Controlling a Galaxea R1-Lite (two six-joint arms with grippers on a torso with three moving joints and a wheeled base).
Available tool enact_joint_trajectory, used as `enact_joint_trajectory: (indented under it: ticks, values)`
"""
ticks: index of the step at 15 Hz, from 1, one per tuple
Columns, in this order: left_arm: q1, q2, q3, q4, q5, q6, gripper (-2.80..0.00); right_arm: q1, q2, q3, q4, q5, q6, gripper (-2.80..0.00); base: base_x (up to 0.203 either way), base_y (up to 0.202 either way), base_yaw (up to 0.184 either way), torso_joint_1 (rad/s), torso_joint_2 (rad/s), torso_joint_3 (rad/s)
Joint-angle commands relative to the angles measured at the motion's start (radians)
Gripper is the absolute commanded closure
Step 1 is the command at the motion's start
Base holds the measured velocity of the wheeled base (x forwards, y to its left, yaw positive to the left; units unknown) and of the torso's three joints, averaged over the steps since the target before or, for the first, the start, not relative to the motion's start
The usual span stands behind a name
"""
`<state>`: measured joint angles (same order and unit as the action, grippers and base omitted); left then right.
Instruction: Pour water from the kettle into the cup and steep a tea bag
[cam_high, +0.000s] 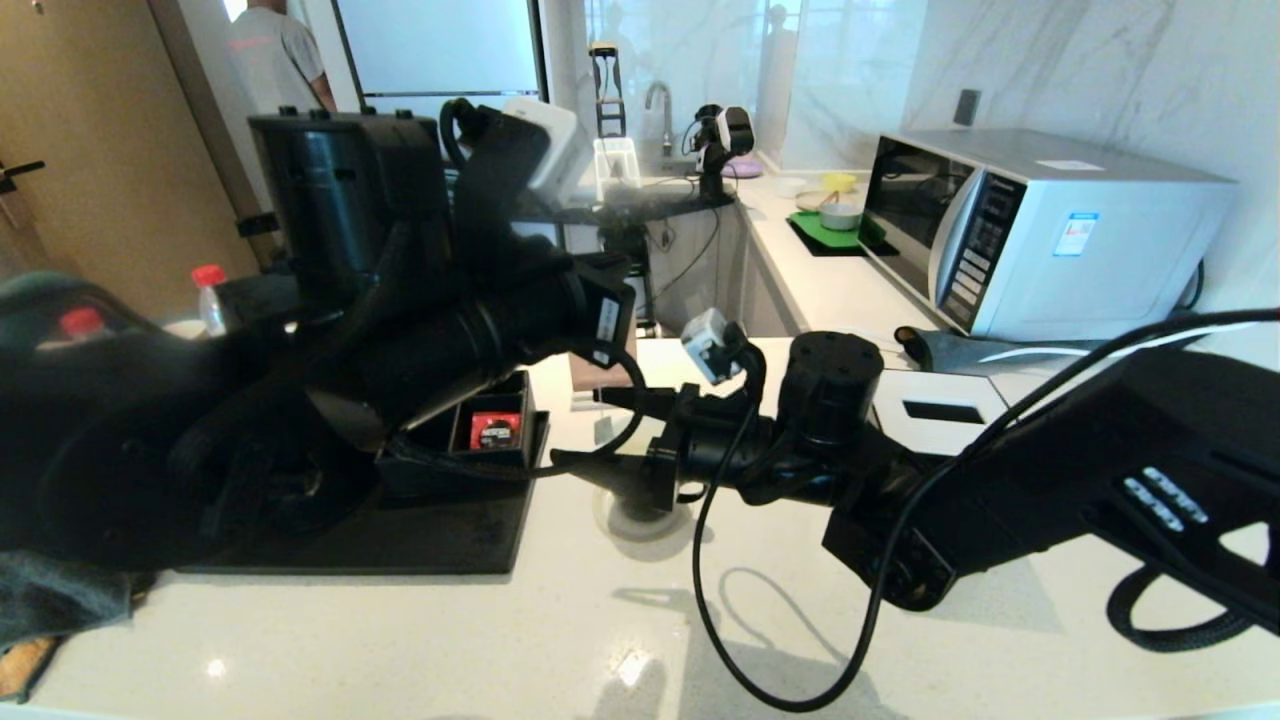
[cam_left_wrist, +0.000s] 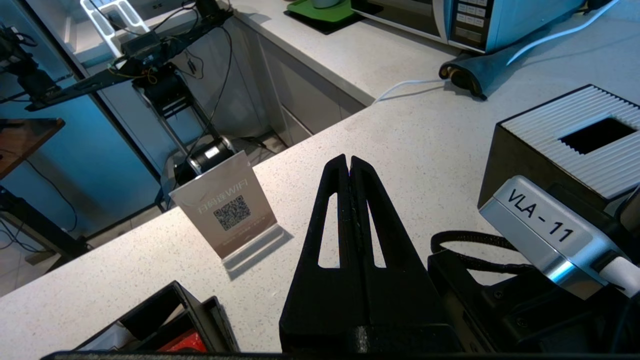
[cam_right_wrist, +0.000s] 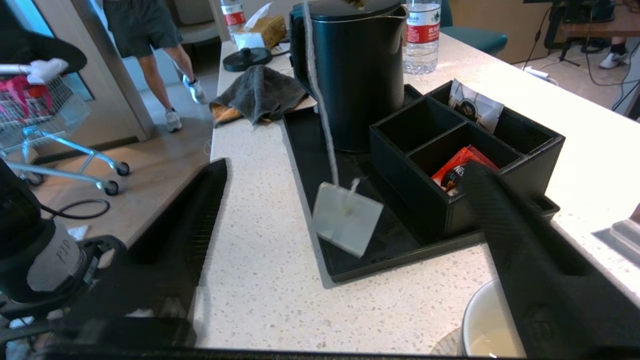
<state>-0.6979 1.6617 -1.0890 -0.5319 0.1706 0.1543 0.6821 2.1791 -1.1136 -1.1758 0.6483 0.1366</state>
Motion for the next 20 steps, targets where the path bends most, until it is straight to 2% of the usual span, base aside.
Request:
enact_joint_trajectory:
  ticks: [1, 17, 20]
  values:
    - [0.0, 0.001, 0.0, -0.003, 0.001, 0.001, 0.0, 0.0, -0.004, 0.0, -0.007, 0.005, 0.001, 0.0, 0.0, 0.0, 0.0, 0.0, 0.0, 0.0]
    - [0.0, 0.0, 0.012, -0.005, 0.001, 0.001, 0.0, -0.003, -0.012, -0.006, -0.004, -0.004, 0.0, 0.0, 0.0, 0.0, 0.0, 0.0, 0.0, 0.0]
    - [0.0, 0.001, 0.028, -0.003, 0.001, -0.019, 0.0, -0.006, -0.014, -0.006, -0.004, -0.01, 0.0, 0.0, 0.0, 0.0, 0.0, 0.0, 0.0, 0.0]
